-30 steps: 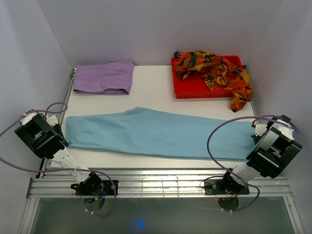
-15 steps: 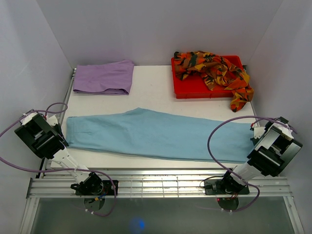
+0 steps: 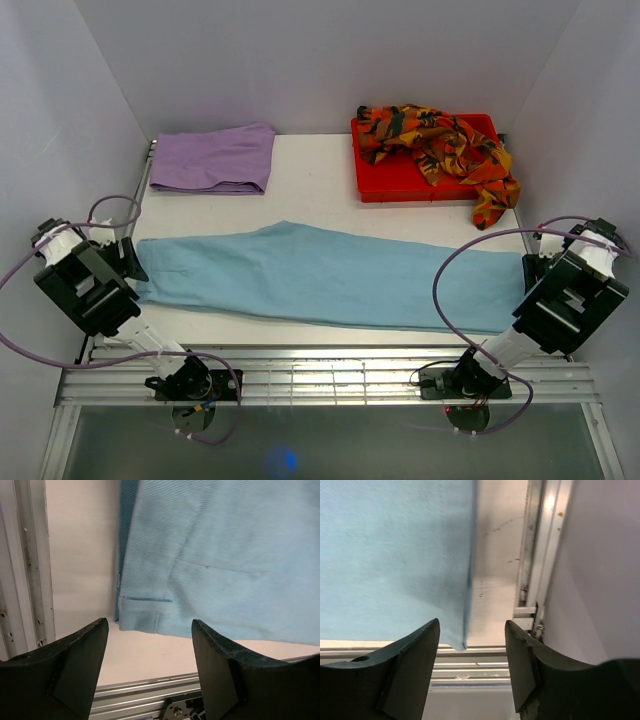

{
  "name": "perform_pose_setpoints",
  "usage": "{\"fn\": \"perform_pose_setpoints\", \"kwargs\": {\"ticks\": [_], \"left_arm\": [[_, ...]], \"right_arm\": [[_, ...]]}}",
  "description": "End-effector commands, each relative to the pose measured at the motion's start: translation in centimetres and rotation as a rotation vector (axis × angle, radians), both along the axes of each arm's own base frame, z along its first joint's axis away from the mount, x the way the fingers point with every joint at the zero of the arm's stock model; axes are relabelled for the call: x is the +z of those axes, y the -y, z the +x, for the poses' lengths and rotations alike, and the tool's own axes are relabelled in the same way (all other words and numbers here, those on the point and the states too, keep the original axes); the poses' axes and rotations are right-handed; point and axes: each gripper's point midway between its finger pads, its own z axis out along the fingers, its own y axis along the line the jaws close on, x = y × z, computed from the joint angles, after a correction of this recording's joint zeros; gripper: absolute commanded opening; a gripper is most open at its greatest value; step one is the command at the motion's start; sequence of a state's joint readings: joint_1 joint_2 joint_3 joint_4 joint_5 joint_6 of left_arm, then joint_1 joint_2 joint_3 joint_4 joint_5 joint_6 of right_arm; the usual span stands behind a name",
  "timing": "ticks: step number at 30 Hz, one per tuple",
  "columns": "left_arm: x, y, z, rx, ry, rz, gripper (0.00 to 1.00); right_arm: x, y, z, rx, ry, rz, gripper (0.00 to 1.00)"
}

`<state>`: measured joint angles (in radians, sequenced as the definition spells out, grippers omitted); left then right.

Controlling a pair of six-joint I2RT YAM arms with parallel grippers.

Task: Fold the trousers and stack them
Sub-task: Fold the trousers

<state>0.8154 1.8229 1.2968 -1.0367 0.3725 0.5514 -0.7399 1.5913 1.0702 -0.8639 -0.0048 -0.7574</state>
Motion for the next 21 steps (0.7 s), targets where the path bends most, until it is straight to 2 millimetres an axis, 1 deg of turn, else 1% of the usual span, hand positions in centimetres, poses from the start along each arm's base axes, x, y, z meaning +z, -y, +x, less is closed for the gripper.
{"fn": "perform_pose_setpoints", "kwargs": {"ticks": [1,2,5,7,8,9,11,14,15,18,19,21], "left_arm": [[4.5,1.2,2.1,-0.067,0.199,0.005,0.79],[5.1,1.4,2.3,-0.073,0.219,0.009,0.79],[6.0,2.1,2.8,-0.078,0.254,-0.002,0.79],[6.2,2.3,3.1,-0.072,0.259,-0.005,0.80],[6.4,2.4,3.2,-0.074,0.264,-0.004,0.80],[6.6,2.4,3.4,-0.071,0.270,0.004,0.80],[6.9,2.5,3.7,-0.072,0.279,0.010,0.80],[7.4,3.1,4.0,-0.085,0.293,0.014,0.81],[7.6,3.3,4.1,-0.089,0.299,0.017,0.81],[7.8,4.1,4.4,-0.113,0.307,0.018,0.82],[8.1,4.3,4.7,-0.117,0.318,0.022,0.88],[8.3,4.5,5.1,-0.117,0.329,0.018,0.88]], "right_arm": [[0.2,-2.3,0.9,-0.051,0.050,0.130,0.60],[-0.1,-2.6,0.8,-0.069,0.041,0.145,0.59],[-1.6,-3.2,0.6,-0.110,0.020,0.185,0.55],[-2.5,-3.2,0.6,-0.129,0.012,0.191,0.54],[-3.0,-3.4,0.2,-0.147,-0.003,0.192,0.54],[-3.5,-3.1,-0.3,-0.156,-0.023,0.168,0.53],[-4.4,-2.8,-0.6,-0.165,-0.026,0.134,0.53],[-4.9,-2.6,-0.9,-0.177,-0.027,0.111,0.55],[-5.3,-3.0,-1.2,-0.179,-0.037,0.121,0.56],[-5.8,-3.9,-1.4,-0.189,-0.049,0.170,0.49],[-6.0,-4.2,-1.4,-0.190,-0.053,0.190,0.42],[-5.7,-5.0,-1.3,-0.193,-0.052,0.238,0.28]]}}
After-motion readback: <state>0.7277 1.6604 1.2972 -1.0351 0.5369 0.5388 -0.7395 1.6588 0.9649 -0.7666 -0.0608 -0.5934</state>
